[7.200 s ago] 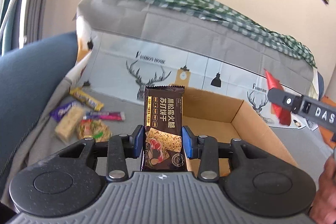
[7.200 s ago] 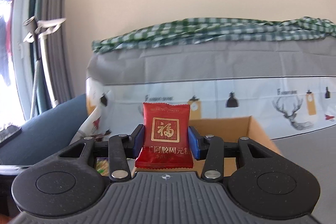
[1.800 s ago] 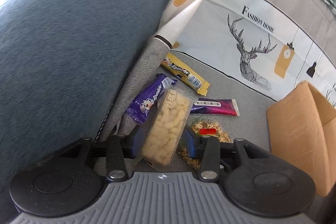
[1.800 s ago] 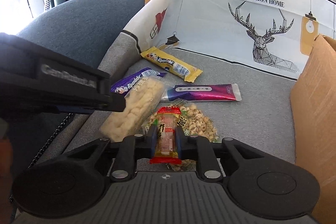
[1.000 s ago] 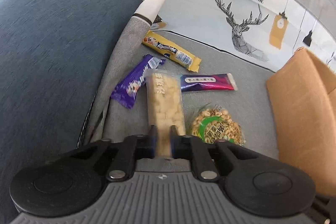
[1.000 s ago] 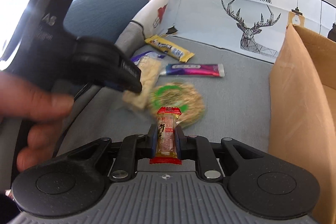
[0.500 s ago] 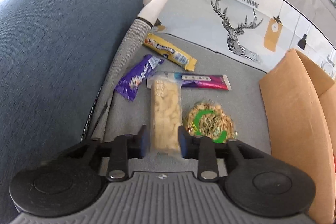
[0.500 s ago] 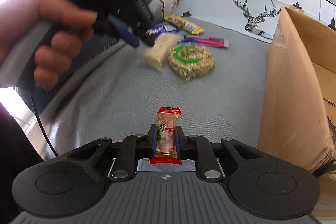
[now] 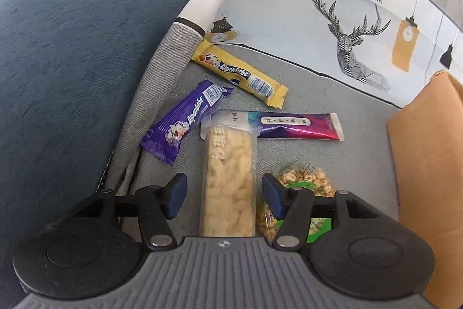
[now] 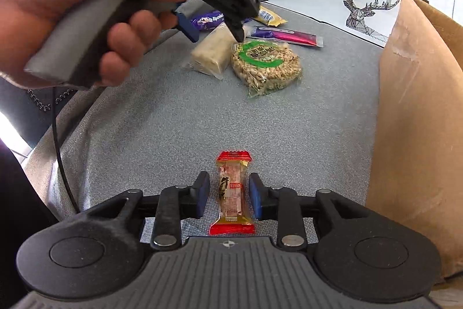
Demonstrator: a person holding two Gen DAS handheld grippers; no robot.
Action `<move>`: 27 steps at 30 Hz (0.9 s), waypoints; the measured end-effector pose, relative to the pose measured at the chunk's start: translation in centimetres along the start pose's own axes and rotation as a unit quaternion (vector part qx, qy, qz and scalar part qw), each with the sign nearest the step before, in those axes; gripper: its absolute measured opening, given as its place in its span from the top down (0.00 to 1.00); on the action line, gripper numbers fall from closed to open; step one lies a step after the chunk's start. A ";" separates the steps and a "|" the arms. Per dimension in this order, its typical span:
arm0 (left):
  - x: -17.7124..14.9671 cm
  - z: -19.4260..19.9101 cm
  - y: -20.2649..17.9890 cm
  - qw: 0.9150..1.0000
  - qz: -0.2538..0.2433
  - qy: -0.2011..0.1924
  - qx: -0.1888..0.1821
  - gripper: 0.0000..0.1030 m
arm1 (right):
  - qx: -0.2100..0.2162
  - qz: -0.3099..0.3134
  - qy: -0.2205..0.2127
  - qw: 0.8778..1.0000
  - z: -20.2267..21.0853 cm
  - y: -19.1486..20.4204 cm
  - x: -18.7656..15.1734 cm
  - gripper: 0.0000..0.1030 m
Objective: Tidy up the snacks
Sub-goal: 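Grasp the clear puffed-snack bag with the left gripper while the right grasps the red candy, then lift both held snacks and carry them over the cardboard box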
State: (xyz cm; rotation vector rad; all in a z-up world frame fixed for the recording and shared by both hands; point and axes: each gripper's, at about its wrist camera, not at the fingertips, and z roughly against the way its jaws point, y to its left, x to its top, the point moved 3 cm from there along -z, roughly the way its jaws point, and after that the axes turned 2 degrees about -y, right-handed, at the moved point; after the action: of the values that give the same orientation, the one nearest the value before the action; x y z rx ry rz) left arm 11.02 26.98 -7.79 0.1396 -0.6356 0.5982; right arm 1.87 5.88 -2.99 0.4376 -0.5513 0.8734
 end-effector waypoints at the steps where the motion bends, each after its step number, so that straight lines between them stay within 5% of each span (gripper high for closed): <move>1: 0.0 -0.2 0.0 1.000 -0.001 0.001 0.006 0.39 | -0.002 0.003 0.001 1.000 0.0 0.0 0.0 0.66; 4: -0.3 -1.0 -0.1 1.000 -0.005 0.019 0.019 0.43 | -0.006 0.007 0.002 1.000 -0.1 0.1 -0.1 0.63; 6: -0.5 -1.1 0.0 0.999 -0.009 0.027 0.020 0.61 | -0.008 0.009 0.003 1.000 0.0 0.1 -0.1 0.62; 13: -1.3 1.3 0.9 1.000 -0.011 0.017 0.015 0.61 | -0.010 0.010 0.004 1.000 0.2 0.1 -0.4 0.62; 15: -1.6 2.6 1.3 1.000 -0.005 0.013 0.005 0.61 | -0.008 0.011 0.001 1.000 0.2 0.1 -0.5 0.66; 17: -2.0 4.1 1.8 1.000 0.007 0.006 -0.008 0.61 | -0.007 0.011 -0.003 1.000 0.2 0.1 -0.5 0.81; 19: -2.8 5.6 2.2 1.000 0.019 0.004 -0.016 0.61 | -0.011 0.011 -0.008 1.000 0.4 0.1 -0.6 0.82; 27: -6.1 7.5 2.3 0.991 0.078 0.066 -0.087 0.61 | 0.008 -0.039 -0.016 0.999 1.6 -1.0 -0.6 0.80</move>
State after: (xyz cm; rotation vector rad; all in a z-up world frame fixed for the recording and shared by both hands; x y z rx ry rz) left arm 1.89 23.72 -5.53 -0.1128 -0.5700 0.6929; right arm 1.89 4.05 -2.25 0.4845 -0.5530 0.7977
